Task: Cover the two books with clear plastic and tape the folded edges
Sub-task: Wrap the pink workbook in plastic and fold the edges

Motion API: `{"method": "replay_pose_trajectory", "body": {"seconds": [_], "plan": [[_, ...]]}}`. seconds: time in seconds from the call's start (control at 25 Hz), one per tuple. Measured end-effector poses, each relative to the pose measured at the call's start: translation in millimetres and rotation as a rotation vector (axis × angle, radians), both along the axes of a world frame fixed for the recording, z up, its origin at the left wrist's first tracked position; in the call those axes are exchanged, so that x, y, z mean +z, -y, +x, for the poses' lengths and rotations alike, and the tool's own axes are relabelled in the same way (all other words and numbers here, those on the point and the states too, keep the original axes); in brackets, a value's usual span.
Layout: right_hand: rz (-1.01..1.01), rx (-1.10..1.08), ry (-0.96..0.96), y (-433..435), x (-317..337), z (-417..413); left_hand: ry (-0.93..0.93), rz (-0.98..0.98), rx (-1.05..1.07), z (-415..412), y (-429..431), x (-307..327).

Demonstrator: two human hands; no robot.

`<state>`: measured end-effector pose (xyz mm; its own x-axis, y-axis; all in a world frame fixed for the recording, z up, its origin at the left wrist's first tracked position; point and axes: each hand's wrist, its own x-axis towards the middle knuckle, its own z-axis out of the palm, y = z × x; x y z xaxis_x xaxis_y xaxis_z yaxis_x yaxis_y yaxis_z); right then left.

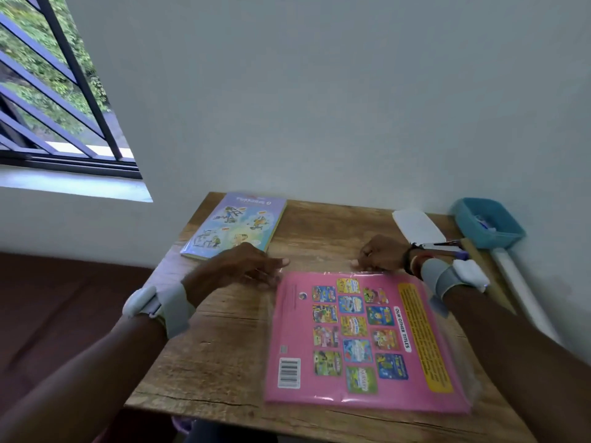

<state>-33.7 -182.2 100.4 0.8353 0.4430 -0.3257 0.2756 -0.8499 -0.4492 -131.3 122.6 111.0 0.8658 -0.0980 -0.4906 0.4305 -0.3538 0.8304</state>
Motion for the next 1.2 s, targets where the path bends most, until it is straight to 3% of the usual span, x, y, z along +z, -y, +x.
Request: {"method": "replay_pose_trajectory", "body": {"seconds": [0.2,0.32,0.44,0.56,0.72,0.88,1.04,1.2], "plan": [[-0.031,-0.034,0.337,0,-11,1,0.094,0.139,0.097,-24,15,-24],[-0.002,-0.251,0.569,14,-12,-16,0.234,0.314,0.201,-32,19,-34],[0.044,-0.657,0.74,37,-13,-44,0.287,0.349,0.247,-38,25,-35],[0.186,-0.924,0.598,59,-28,-70,0.244,0.23,0.281,-49,31,-33],[0.523,-0.934,0.263,77,-39,-83,0.274,0.23,0.343,-55,33,-38],[0.641,-0.932,0.112,83,-37,-86,0.24,0.148,0.395,-50,31,-38],[0.623,-0.976,0.257,85,-26,-91,0.211,0.047,0.396,-49,29,-37],[0.561,-0.949,0.39,87,-27,-88,0.297,0.244,0.344,-44,31,-40]]}}
